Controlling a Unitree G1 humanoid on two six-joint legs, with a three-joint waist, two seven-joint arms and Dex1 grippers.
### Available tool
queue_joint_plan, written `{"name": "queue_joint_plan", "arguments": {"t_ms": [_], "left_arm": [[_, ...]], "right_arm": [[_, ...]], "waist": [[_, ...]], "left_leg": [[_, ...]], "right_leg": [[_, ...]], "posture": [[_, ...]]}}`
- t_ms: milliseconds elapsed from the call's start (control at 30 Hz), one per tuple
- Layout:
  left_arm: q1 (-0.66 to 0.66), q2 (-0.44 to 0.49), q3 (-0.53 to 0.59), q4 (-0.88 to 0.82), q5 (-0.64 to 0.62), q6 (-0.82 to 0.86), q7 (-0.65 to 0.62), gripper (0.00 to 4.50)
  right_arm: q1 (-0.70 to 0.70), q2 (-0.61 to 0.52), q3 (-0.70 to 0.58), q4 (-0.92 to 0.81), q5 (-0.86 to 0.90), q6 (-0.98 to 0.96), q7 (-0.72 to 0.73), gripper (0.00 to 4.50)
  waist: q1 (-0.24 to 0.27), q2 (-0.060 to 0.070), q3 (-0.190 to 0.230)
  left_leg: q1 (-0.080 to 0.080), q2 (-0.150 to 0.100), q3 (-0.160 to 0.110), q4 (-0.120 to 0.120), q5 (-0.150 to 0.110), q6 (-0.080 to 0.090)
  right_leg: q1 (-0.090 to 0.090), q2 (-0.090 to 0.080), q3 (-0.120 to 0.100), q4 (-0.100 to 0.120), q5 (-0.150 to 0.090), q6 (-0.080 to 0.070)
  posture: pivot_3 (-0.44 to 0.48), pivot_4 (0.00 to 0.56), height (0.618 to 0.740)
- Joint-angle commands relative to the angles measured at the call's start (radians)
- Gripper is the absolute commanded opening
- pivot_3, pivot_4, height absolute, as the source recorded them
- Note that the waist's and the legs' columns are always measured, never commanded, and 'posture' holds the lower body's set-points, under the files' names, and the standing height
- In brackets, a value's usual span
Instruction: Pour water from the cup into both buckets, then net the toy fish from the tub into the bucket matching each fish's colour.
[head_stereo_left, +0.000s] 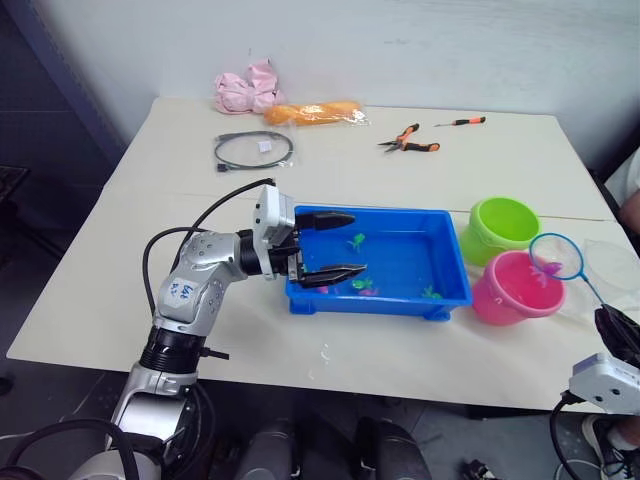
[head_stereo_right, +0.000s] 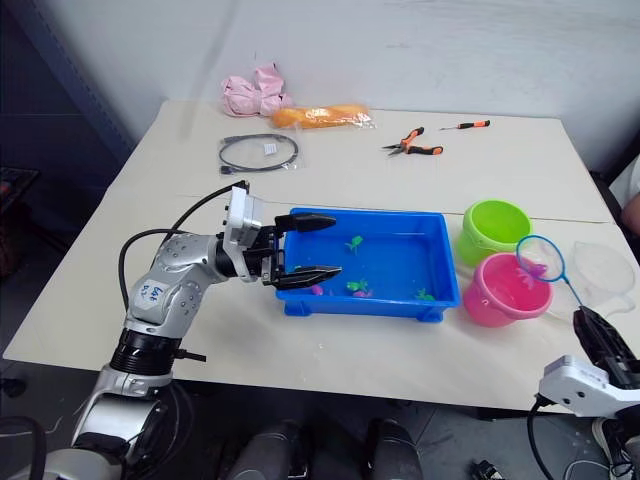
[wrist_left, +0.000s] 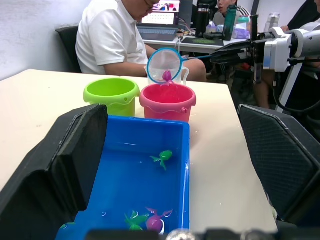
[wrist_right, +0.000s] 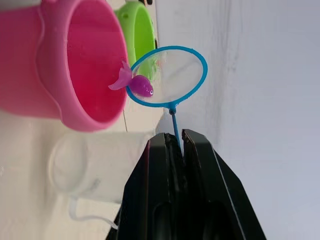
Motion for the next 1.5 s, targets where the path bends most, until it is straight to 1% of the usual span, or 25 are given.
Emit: {"name": "queue_joint_plan", "arguments": {"t_ms": [33,133,200,300,433,533,633,700,800,833,900,933,967,1033,1067,1167,1267,1400,1433,1500], "left_arm": [[0.012,0.004,0.012,-0.045,-0.013,-0.020,-0.001,4.47],[0.030,0.007,0.021,-0.036,-0.008,-0.043,0.000,4.47],[0.036,0.013,0.023,-0.021,-0.002,-0.055,-0.002,4.47],[0.034,0.017,0.018,0.001,0.008,-0.083,-0.010,4.47],[0.020,0.009,0.014,0.012,0.017,-0.104,0.002,4.47],[0.020,-0.003,0.012,0.007,0.005,-0.095,0.010,4.47],[0.021,-0.003,0.004,0.013,0.011,-0.105,-0.002,4.47],[0.019,-0.006,0.006,0.016,0.012,-0.106,0.002,4.47],[0.014,-0.010,0.006,0.022,0.013,-0.111,0.002,4.47],[0.015,-0.013,0.009,0.023,0.011,-0.110,0.006,4.47],[0.016,-0.019,0.010,0.023,0.008,-0.107,0.012,4.47],[0.015,-0.022,0.007,0.027,0.011,-0.111,0.009,4.47],[0.016,-0.024,0.004,0.028,0.014,-0.116,0.008,4.47],[0.018,-0.032,0.007,0.023,0.012,-0.113,0.019,4.47],[0.019,-0.033,0.008,0.021,0.013,-0.113,0.023,4.47],[0.026,-0.032,0.006,0.015,0.013,-0.112,0.026,4.47],[0.032,-0.034,0.003,0.009,0.010,-0.107,0.027,4.47],[0.022,-0.038,0.002,0.020,0.014,-0.113,0.027,4.47],[0.021,-0.039,0.002,0.020,0.014,-0.114,0.029,4.47],[0.023,-0.038,0.004,0.018,0.014,-0.115,0.028,4.47]], "right_arm": [[0.024,-0.011,-0.014,0.008,0.006,-0.076,-0.031,0.00],[0.011,-0.023,-0.069,0.049,-0.052,-0.081,-0.104,0.00],[0.000,-0.035,-0.062,0.066,-0.056,-0.103,-0.124,0.00],[-0.025,-0.048,0.000,0.074,-0.066,-0.094,-0.101,0.00],[-0.029,-0.050,-0.008,0.093,-0.053,-0.081,-0.106,0.00],[-0.018,-0.058,0.051,0.087,-0.041,-0.122,-0.079,0.00],[-0.044,-0.048,0.030,0.084,-0.050,-0.089,-0.103,0.00],[-0.048,-0.055,0.044,0.078,-0.057,-0.100,-0.103,0.00],[-0.059,-0.052,-0.012,0.104,-0.055,-0.056,-0.131,0.00],[-0.057,-0.057,-0.005,0.107,-0.055,-0.062,-0.127,0.00],[-0.038,-0.072,0.051,0.090,-0.050,-0.121,-0.102,0.00],[-0.043,-0.065,0.050,0.088,-0.034,-0.109,-0.098,0.00],[-0.064,-0.031,0.033,0.083,-0.008,-0.055,-0.108,0.00],[-0.031,-0.052,0.095,0.035,-0.023,-0.122,-0.065,0.00],[-0.024,-0.038,0.089,0.026,-0.013,-0.120,-0.065,0.00],[-0.056,-0.027,0.006,0.067,-0.025,-0.035,-0.109,0.00],[-0.062,-0.047,0.034,0.071,-0.043,-0.062,-0.103,0.00],[-0.067,-0.050,0.016,0.075,-0.034,-0.042,-0.107,0.00],[-0.064,-0.050,0.014,0.069,-0.023,-0.051,-0.106,0.00],[-0.057,-0.048,0.005,0.044,0.077,-0.070,-0.068,0.00]], "waist": [[-0.004,0.000,0.000],[-0.016,0.000,0.000],[-0.020,0.000,0.000],[-0.025,-0.001,0.000],[-0.023,0.000,0.000],[-0.020,0.000,0.000],[-0.021,0.000,0.000],[-0.021,0.000,0.000],[-0.021,0.000,0.000],[-0.021,0.000,0.000],[-0.021,0.000,0.000],[-0.021,0.000,0.000],[-0.021,0.000,0.000],[-0.021,0.000,0.000],[-0.021,0.000,0.000],[-0.021,0.000,0.000],[-0.021,0.000,0.000],[-0.021,0.000,0.000],[-0.021,0.000,0.000],[-0.021,0.000,0.000]], "left_leg": [[0.000,0.000,0.001,0.000,0.000,0.000],[0.002,0.001,0.002,-0.001,0.000,0.000],[0.002,0.001,0.002,-0.001,0.000,0.000],[0.003,0.003,0.004,-0.001,-0.001,-0.002],[0.004,0.005,0.004,-0.001,-0.002,-0.003],[0.004,0.005,0.004,-0.001,-0.002,-0.003],[0.004,0.005,0.004,-0.001,-0.002,-0.003],[0.004,0.005,0.004,-0.001,-0.002,-0.003],[0.004,0.005,0.004,-0.001,-0.002,-0.003],[0.004,0.005,0.004,-0.001,-0.002,-0.003],[0.004,0.005,0.005,-0.001,-0.002,-0.003],[0.004,0.005,0.004,-0.001,-0.002,-0.003],[0.004,0.005,0.004,-0.001,-0.002,-0.003],[0.004,0.006,0.004,-0.001,-0.002,-0.003],[0.004,0.005,0.005,-0.001,-0.002,-0.003],[0.004,0.005,0.005,-0.001,-0.002,-0.003],[0.004,0.005,0.005,0.000,-0.003,-0.001],[0.004,0.006,0.005,0.000,-0.004,-0.002],[0.004,0.006,0.005,0.000,-0.004,-0.002],[0.004,0.006,0.005,0.000,-0.004,-0.002]], "right_leg": [[0.000,0.000,0.001,0.000,0.000,0.000],[0.000,-0.001,0.002,0.000,0.000,0.000],[0.000,-0.002,0.003,0.000,0.000,0.000],[0.000,-0.001,0.004,0.000,0.000,-0.001],[0.000,0.000,0.005,0.001,-0.001,-0.002],[0.000,-0.001,0.004,0.001,-0.001,-0.002],[0.000,-0.001,0.005,0.001,-0.001,-0.002],[0.000,-0.001,0.005,0.001,-0.001,-0.002],[0.000,-0.001,0.005,0.001,-0.001,-0.002],[0.000,-0.001,0.005,0.001,-0.001,-0.002],[0.000,-0.001,0.005,0.001,-0.001,-0.002],[0.000,-0.001,0.005,0.001,-0.001,-0.002],[0.000,-0.001,0.005,0.001,-0.001,-0.002],[0.000,0.000,0.005,0.001,-0.001,-0.002],[0.000,-0.001,0.005,0.001,-0.001,-0.002],[0.000,-0.001,0.005,0.001,-0.001,-0.002],[0.000,-0.001,0.006,0.001,-0.001,-0.002],[0.000,0.000,0.005,0.001,-0.001,-0.003],[0.000,0.000,0.005,0.001,-0.001,-0.003],[0.000,0.000,0.005,0.001,-0.001,-0.003]], "posture": [[0.000,0.150,0.740],[0.000,0.150,0.740],[0.000,0.150,0.740],[0.000,0.150,0.740],[0.000,0.150,0.740],[0.000,0.150,0.740],[0.000,0.150,0.740],[0.000,0.150,0.740],[0.000,0.150,0.740],[0.000,0.150,0.740],[0.000,0.150,0.740],[0.000,0.150,0.740],[0.000,0.150,0.740],[0.000,0.150,0.740],[0.000,0.150,0.740],[0.000,0.150,0.740],[0.000,0.150,0.740],[0.000,0.150,0.740],[0.000,0.150,0.740],[0.000,0.150,0.740]]}}
